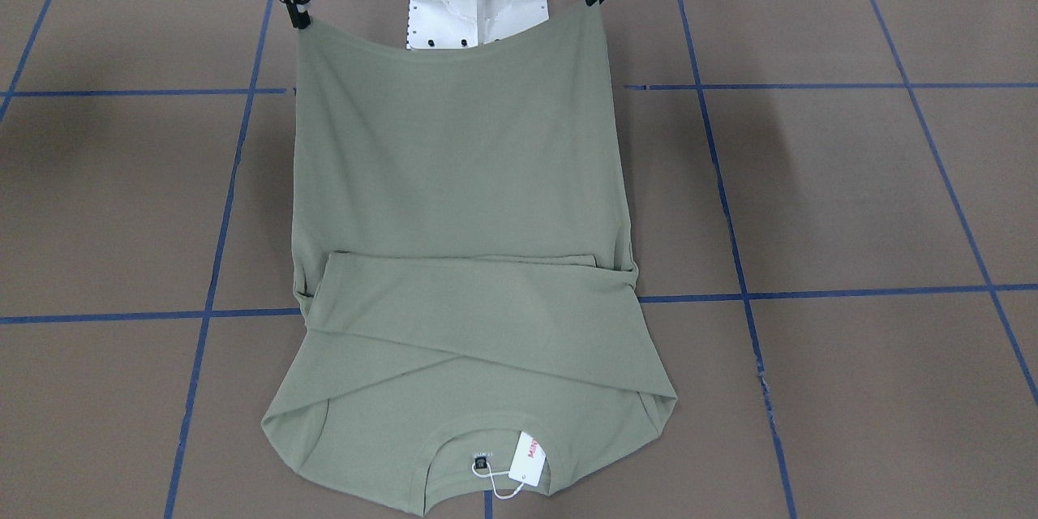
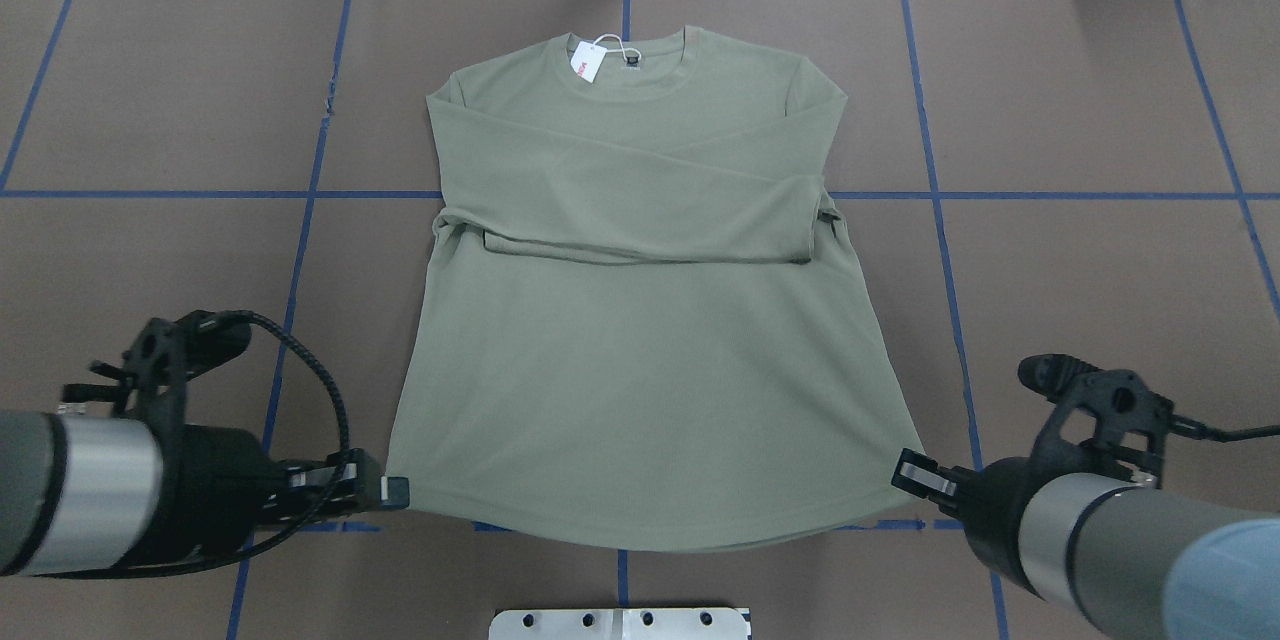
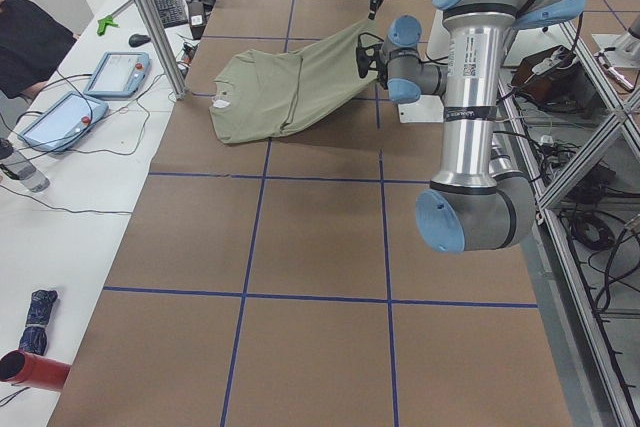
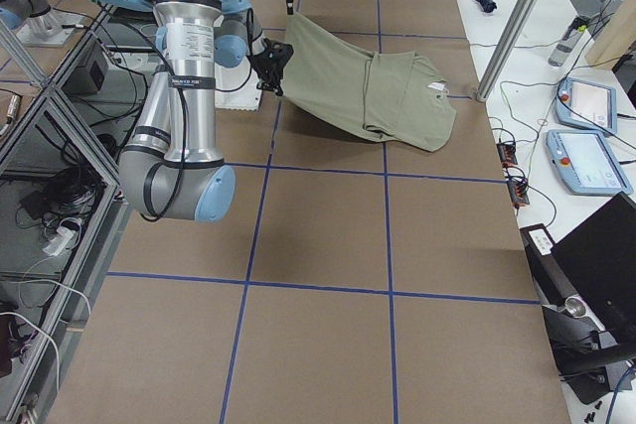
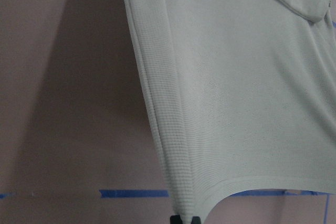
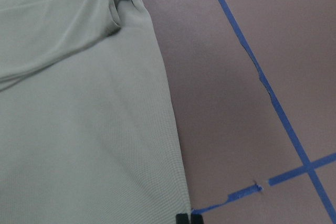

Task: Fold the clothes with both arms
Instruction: 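Lift the hem with both grippers and fold it toward the collar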

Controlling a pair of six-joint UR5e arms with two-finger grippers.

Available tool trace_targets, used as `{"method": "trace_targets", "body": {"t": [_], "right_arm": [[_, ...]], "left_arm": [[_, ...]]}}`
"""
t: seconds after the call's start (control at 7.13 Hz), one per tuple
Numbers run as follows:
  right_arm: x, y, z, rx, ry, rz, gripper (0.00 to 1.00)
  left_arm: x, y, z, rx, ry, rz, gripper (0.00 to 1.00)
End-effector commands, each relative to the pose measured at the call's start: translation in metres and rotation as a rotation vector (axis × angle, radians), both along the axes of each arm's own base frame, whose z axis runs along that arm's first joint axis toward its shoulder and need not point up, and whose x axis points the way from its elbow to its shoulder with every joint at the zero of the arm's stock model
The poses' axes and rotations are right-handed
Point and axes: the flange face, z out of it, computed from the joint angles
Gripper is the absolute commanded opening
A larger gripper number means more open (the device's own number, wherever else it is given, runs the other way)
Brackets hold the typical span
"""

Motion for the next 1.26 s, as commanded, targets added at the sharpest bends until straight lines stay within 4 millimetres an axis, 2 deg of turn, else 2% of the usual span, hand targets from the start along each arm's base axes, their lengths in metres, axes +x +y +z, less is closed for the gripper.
{"method": "trace_targets", "body": {"t": [0.0, 0.14, 0.28, 0.42, 0.56, 0.7, 0.84, 0.98, 1.12], "right_arm": [[0.042, -0.009, -0.034, -0.030, -0.007, -0.060, 0.00], [0.032, -0.021, -0.045, 0.048, -0.005, -0.101, 0.00], [0.012, -0.046, -0.054, 0.065, 0.005, -0.065, 0.00], [-0.010, -0.082, -0.061, 0.096, 0.043, -0.051, 0.00], [-0.028, -0.113, -0.052, 0.093, 0.102, -0.046, 0.00], [-0.034, -0.146, -0.051, 0.123, 0.124, -0.038, 0.00], [-0.048, -0.184, -0.044, 0.126, 0.117, -0.018, 0.00], [-0.062, -0.229, -0.034, 0.122, 0.098, 0.001, 0.00], [-0.073, -0.275, -0.016, 0.127, 0.133, 0.022, 0.00]], "left_arm": [[-0.060, 0.009, -0.044, 0.001, 0.006, 0.045, 0.00], [-0.024, -0.017, -0.037, 0.058, -0.033, 0.027, 0.00], [0.014, -0.060, -0.023, 0.122, -0.100, -0.007, 0.00], [0.012, -0.091, -0.014, 0.212, -0.147, -0.067, 0.00], [0.050, -0.131, 0.013, 0.204, -0.232, -0.094, 0.00], [0.058, -0.180, 0.016, 0.259, -0.284, -0.134, 0.00], [0.050, -0.210, 0.031, 0.272, -0.332, -0.161, 0.00], [0.042, -0.234, 0.039, 0.279, -0.363, -0.186, 0.00], [0.047, -0.258, 0.050, 0.263, -0.398, -0.202, 0.00]]}}
